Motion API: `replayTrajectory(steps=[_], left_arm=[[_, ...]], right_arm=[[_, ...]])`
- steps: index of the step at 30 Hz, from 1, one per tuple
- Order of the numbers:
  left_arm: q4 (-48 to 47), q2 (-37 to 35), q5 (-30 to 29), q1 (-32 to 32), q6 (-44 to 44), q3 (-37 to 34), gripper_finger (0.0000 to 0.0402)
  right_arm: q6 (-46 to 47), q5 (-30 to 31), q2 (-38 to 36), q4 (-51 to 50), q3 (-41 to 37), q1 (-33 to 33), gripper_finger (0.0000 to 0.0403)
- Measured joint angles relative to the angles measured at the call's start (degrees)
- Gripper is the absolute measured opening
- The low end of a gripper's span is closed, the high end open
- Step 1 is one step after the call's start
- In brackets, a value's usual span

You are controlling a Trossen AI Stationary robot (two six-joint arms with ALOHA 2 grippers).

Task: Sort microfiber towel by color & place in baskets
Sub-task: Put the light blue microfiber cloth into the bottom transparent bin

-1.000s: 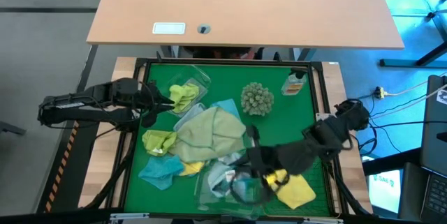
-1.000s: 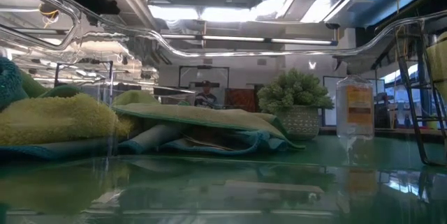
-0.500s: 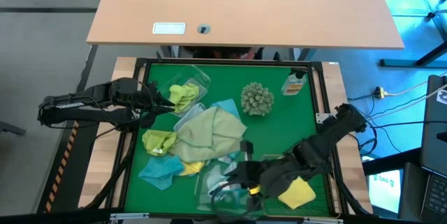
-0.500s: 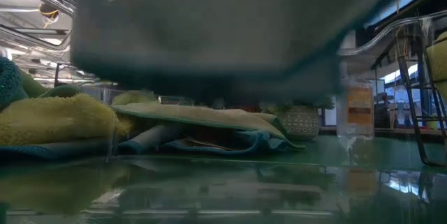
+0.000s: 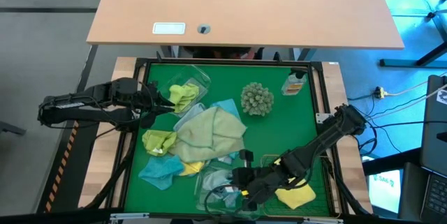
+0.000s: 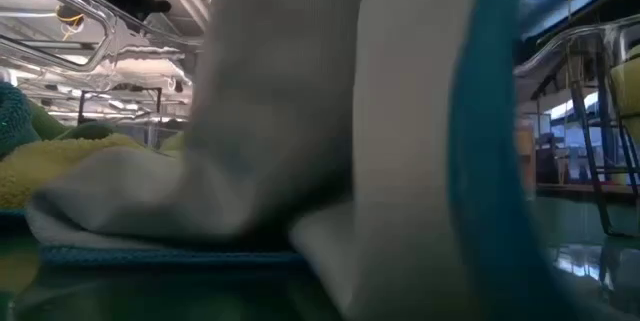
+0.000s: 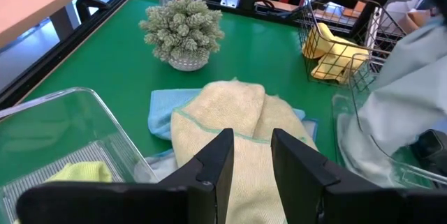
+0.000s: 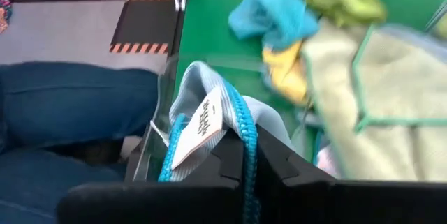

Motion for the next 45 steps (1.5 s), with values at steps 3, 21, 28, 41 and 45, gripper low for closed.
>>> replayTrajectory(steps=[3,21,28,41,45], left_arm=[[0.0,0.0,0.0,-0.02,0.02,0.0,0.0092],[0.88,0.0,7.55,-0.04,0.39,0.0,0.0092],[2.32,0.0,12.45,-1.29,0.42,0.0,0.0092],[3.32,0.0,11.36,-11.58,-0.04,-0.02,0.0092],[4.02,0.02,11.16,-14.49,-0.08,-0.02,0.0092]], right_arm=[[2.78,-2.45,0.0,0.65,-2.67,0.0,0.0014],[14.86,-12.75,0.0,1.17,-10.9,0.0,0.0029],[14.8,-13.6,0.0,1.15,-10.9,0.0,0.003],[14.78,-11.96,0.0,1.15,-10.9,-0.05,0.0124],[14.78,-12.03,0.0,1.15,-10.9,-0.55,0.0177]])
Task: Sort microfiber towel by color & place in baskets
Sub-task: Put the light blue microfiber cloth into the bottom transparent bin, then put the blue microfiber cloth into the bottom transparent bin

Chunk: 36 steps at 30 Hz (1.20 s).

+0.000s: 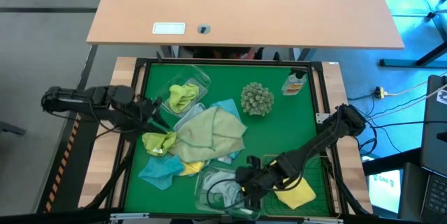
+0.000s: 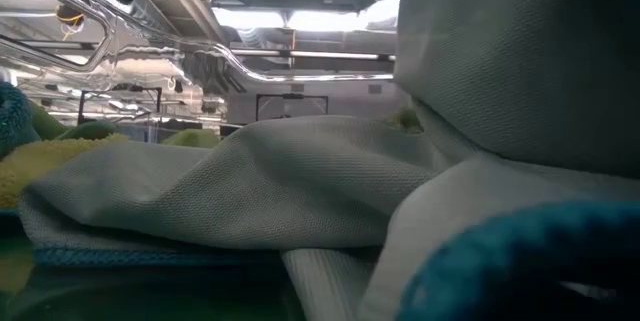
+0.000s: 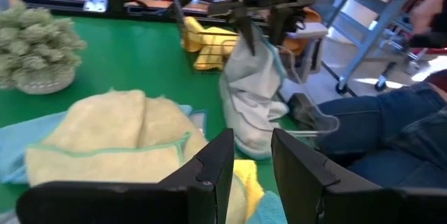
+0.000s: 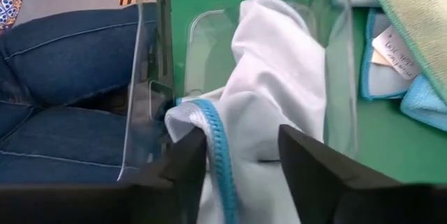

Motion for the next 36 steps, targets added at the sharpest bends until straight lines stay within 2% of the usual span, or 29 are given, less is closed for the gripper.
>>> replayTrajectory(steps=[2,7,17,24,31,36], left_arm=[[0.39,0.11,-1.35,-1.44,-0.12,0.0,0.0092],[0.57,0.11,-3.96,-4.66,-1.35,0.0,0.0092],[0.72,0.56,-8.15,-10.04,-4.24,0.0,0.0092],[0.86,2.78,-9.98,-13.13,-4.25,0.0,0.0093],[2.25,9.43,-10.05,-18.59,-4.72,0.0,0.0093],[2.13,14.74,-9.85,-22.29,-10.68,0.0,0.0093]], right_arm=[[0.02,-0.2,0.0,0.0,0.0,-0.35,0.0196],[0.07,-5.01,0.0,0.05,0.0,-0.85,0.0223],[-0.37,-12.49,0.3,8.41,-0.02,-2.0,0.023],[-3.66,-12.85,0.44,10.75,0.0,-2.76,0.023],[-5.53,-12.98,0.2,10.26,2.52,-3.76,0.023],[-5.55,-13.07,0.2,10.14,3.5,-4.06,0.023]])
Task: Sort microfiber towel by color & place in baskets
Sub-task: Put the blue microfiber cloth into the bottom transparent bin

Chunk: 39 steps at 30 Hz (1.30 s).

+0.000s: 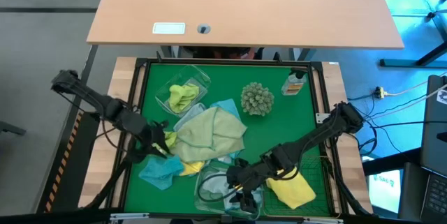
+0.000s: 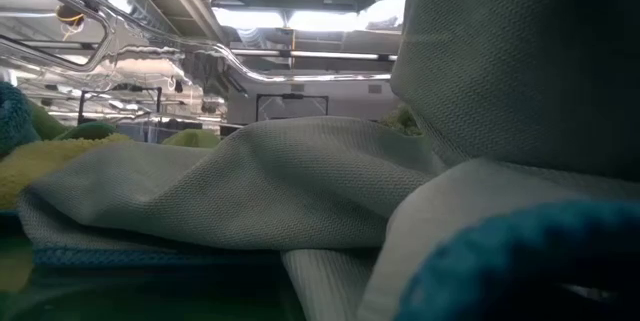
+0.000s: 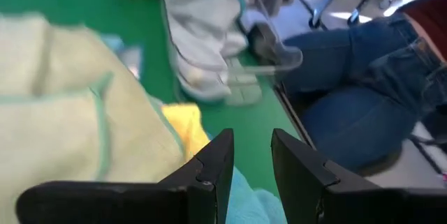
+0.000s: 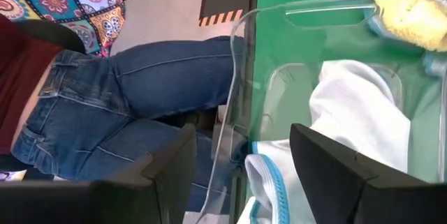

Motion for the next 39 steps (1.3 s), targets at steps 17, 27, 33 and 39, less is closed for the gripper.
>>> replayTrajectory(steps=[17,27,33,39], left_arm=[[-0.61,8.05,0.17,-3.26,-16.17,0.0,0.01],[-0.68,15.46,-0.59,-3.24,-15.59,0.0,0.0161],[-0.6,20.92,-1.74,-3.25,-14.3,0.0,0.0165],[-0.55,25.77,-4.42,-3.24,-14.27,0.0,0.0165]], right_arm=[[-0.02,0.03,0.02,-3.49,0.02,0.02,0.023],[-0.04,0.07,0.02,-3.41,0.02,0.02,0.023],[-1.3,0.1,0.02,-3.39,0.02,0.02,0.023],[-1.42,0.09,0.02,-3.38,0.02,0.02,0.023]])
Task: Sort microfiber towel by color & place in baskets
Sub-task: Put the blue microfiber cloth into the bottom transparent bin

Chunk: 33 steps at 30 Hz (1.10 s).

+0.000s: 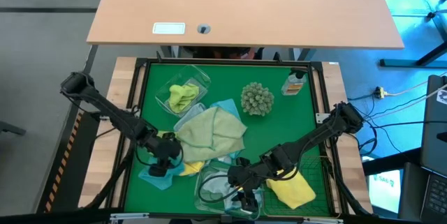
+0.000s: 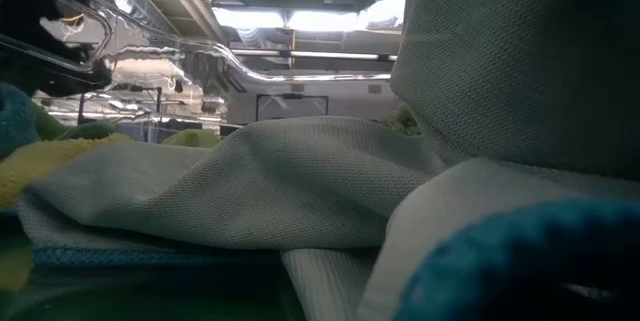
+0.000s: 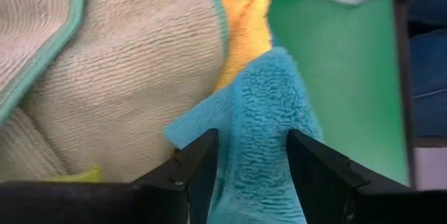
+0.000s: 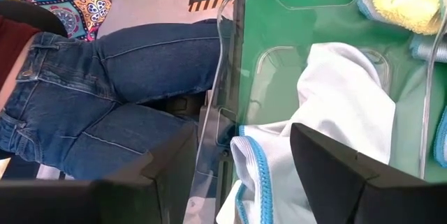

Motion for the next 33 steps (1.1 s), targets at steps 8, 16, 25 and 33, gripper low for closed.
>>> replayTrajectory(steps=[8,16,25,33], left_arm=[[0.0,4.88,-1.49,0.0,0.0,0.0,0.0161],[0.02,2.97,-0.18,0.0,0.06,0.0,0.005],[1.44,-3.07,3.16,0.0,-0.46,0.0,0.0003],[14.95,-8.91,4.25,0.0,-0.52,0.02,0.0002]], right_arm=[[0.0,0.02,0.0,0.0,0.0,0.0,0.023],[0.0,0.02,0.0,0.02,0.0,0.0,0.023],[0.04,0.02,0.0,0.02,0.0,0.0,0.023],[0.07,0.04,0.02,0.17,0.0,0.0,0.023]])
